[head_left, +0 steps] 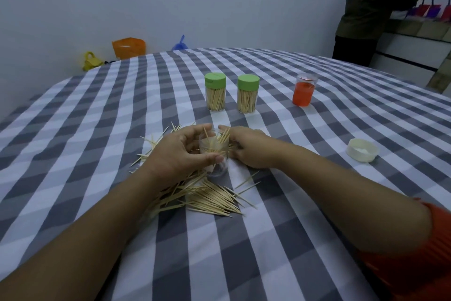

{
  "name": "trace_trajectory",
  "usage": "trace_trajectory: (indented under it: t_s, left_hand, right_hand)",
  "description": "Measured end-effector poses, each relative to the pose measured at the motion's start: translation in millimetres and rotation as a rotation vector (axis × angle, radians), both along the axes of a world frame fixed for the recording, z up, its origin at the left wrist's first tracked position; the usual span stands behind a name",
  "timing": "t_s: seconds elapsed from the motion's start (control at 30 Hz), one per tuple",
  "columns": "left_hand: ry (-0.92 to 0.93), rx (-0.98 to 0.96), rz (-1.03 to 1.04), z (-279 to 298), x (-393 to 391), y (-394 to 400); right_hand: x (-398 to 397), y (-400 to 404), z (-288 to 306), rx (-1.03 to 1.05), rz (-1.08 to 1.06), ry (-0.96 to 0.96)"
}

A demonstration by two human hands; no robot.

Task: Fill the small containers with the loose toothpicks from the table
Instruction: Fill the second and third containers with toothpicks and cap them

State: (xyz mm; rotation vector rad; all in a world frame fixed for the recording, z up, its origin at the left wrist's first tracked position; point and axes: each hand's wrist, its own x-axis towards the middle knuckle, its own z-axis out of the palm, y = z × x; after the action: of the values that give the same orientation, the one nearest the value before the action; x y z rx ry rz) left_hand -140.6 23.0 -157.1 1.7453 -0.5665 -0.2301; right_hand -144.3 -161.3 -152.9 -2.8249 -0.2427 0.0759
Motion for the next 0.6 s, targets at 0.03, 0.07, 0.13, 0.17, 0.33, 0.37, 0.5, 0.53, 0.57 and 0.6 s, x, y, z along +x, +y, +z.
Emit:
trace_trajectory:
  t_s: [0.03, 0.07, 0.13, 0.17, 0.33, 0.37, 0.5, 0.53, 0.57, 0.6]
  left_hand:
    - [-0.002, 0.0, 0.001, 0, 0, 0]
    - [-0.003, 0.002, 0.0, 0, 1, 0]
    - [0.0, 0.003, -0.006, 0, 1, 1]
    - [0.003, -0.001, -0.008, 0, 1, 1]
    - [0.01, -0.01, -0.015, -1, 0, -1]
    - [0.009, -0.007, -0.018, -2, 0, -2]
    - [0.014, -0.003, -0.033, -3, 0, -4]
    - [0.013, -0.001, -0.033, -3, 0, -4]
    - [0.012, 0.001, -0.032, -4, 0, -5]
    - [0.01, 0.002, -0.033, -4, 0, -5]
  right_hand:
    - [2, 1, 0, -0.033, 0.016, -0.003]
    - [4, 1, -1, -0.076, 0.036, -0.014]
    - [6, 1, -3, -0.135, 0.071, -0.042]
    - [6, 1, -5, -0.137, 0.076, -0.056]
    - [-1, -9, -8, -0.233, 0.035, -0.135]
    - [-3, -13, -8, -0.271, 0.02, -0.149]
    - [-14, -24, -6, -0.361, -0.03, -0.174]
    - [-16, -23, -6, -0.316, -0.031, -0.15]
    - [-18, -22, -6, -0.258, -0.025, -0.121]
    - [-20, -20, -7, -0.215, -0.015, -0.099]
